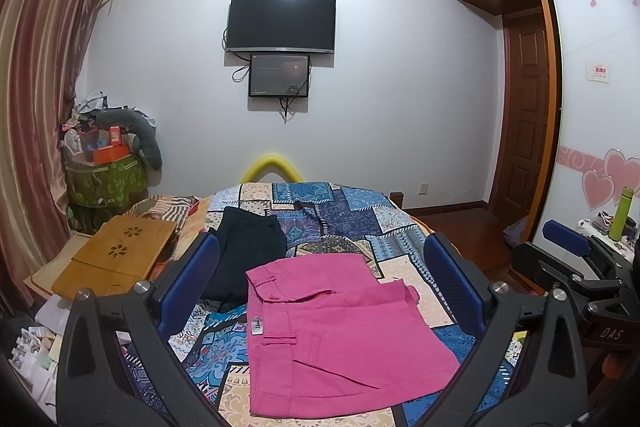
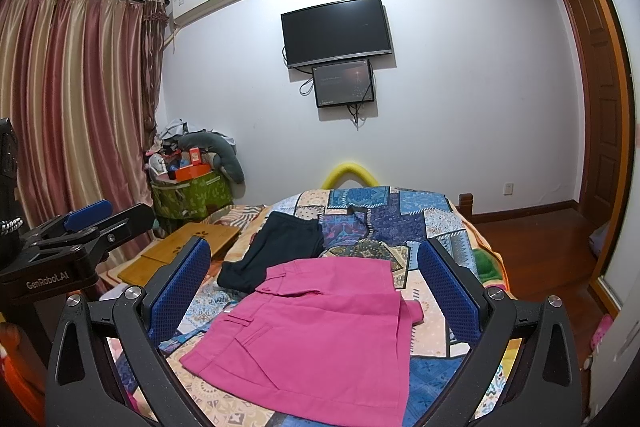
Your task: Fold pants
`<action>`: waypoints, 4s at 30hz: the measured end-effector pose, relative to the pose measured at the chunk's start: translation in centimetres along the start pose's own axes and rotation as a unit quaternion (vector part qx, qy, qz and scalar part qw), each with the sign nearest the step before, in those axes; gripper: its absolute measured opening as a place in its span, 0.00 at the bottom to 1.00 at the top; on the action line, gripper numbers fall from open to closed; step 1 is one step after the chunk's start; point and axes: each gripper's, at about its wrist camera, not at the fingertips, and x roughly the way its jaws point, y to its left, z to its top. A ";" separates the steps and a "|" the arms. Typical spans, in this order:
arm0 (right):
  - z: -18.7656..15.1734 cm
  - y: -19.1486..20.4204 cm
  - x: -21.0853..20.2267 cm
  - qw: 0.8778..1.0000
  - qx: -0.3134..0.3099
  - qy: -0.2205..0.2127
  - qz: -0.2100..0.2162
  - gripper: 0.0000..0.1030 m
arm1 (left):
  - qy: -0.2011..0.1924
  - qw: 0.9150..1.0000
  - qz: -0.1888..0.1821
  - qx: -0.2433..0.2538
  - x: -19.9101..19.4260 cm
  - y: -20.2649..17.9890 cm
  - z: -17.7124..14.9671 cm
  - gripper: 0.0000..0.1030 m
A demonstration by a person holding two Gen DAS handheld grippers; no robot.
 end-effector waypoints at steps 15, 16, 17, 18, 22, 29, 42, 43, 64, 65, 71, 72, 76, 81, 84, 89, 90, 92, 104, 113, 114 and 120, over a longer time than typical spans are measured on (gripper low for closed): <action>-0.1 -1.2 0.9 1.000 0.005 0.010 -0.003 1.00 | 0.005 1.000 0.001 0.002 0.9 -0.1 -0.1 1.00; -0.2 -1.3 1.0 1.000 0.005 0.011 -0.003 1.00 | 0.007 1.000 0.001 0.001 1.1 0.0 -0.1 1.00; -0.2 -1.5 1.2 1.000 0.005 0.013 -0.004 1.00 | 0.008 1.000 0.002 0.002 1.3 0.0 -0.3 1.00; -0.3 -1.5 1.4 1.000 0.005 0.016 -0.005 1.00 | 0.009 1.000 0.004 0.002 1.6 0.0 -0.3 1.00; -0.5 -2.1 2.4 1.000 0.006 0.022 -0.006 1.00 | 0.023 1.000 0.009 0.003 3.3 0.1 -0.6 1.00; -1.8 -3.7 5.9 0.999 0.004 0.052 -0.011 1.00 | 0.084 0.996 0.018 -0.001 10.0 1.3 -1.8 1.00; -7.8 -10.5 15.3 0.980 0.012 0.194 -0.031 1.00 | 0.281 0.958 0.054 -0.026 25.9 8.2 -9.6 0.98; -8.1 -11.0 15.8 0.978 0.014 0.206 -0.029 1.00 | 0.290 0.955 0.055 -0.027 26.5 8.5 -10.1 0.96; -11.2 -16.1 26.0 0.947 0.054 0.315 0.030 0.58 | 0.451 0.888 -0.059 -0.074 34.2 11.0 -14.2 0.26; -11.2 -16.2 26.5 0.946 0.056 0.319 0.031 0.53 | 0.452 0.886 -0.060 -0.081 34.3 11.1 -14.2 0.24; -11.8 -16.2 27.8 0.936 0.063 0.342 0.057 0.20 | 0.438 0.896 -0.055 -0.044 33.7 10.2 -13.8 0.09; -12.0 -15.9 27.8 0.935 0.056 0.345 0.055 0.16 | 0.434 0.899 -0.051 -0.037 33.5 10.1 -13.6 0.06; -12.3 -15.2 27.2 0.940 0.018 0.338 0.046 0.06 | 0.413 0.910 -0.025 0.013 32.8 9.3 -13.3 0.05; -12.7 -14.6 27.0 0.937 -0.022 0.346 0.039 0.04 | 0.405 0.914 0.000 0.015 32.6 9.5 -13.9 0.05; -13.1 -15.2 27.2 0.932 0.005 0.359 0.040 0.03 | 0.404 0.914 0.006 -0.018 32.5 10.1 -14.0 0.05; -13.8 -15.5 27.7 0.923 0.044 0.381 0.040 0.04 | 0.408 0.913 0.000 -0.011 32.6 9.9 -14.2 0.05; -13.6 -15.4 27.7 0.921 0.046 0.384 0.038 0.04 | 0.409 0.912 -0.002 -0.012 32.5 9.9 -14.1 0.05; -13.1 -15.1 27.1 0.924 0.050 0.377 0.038 0.08 | 0.412 0.911 -0.007 -0.015 32.3 10.0 -13.8 0.05; -8.6 -15.5 24.2 0.947 0.031 0.320 0.015 0.31 | 0.376 0.926 -0.027 -0.036 32.3 11.0 -9.4 0.24; -9.2 -18.3 25.7 0.948 0.055 0.311 -0.024 0.43 | 0.418 0.906 -0.019 -0.056 36.6 12.4 -11.4 0.49; -9.9 -18.8 26.3 0.945 0.062 0.322 -0.025 0.43 | 0.425 0.903 -0.019 -0.061 37.0 12.5 -11.8 0.49; -12.8 -19.8 28.0 0.927 0.086 0.365 -0.015 0.43 | 0.443 0.891 -0.036 -0.092 38.2 12.9 -13.8 0.41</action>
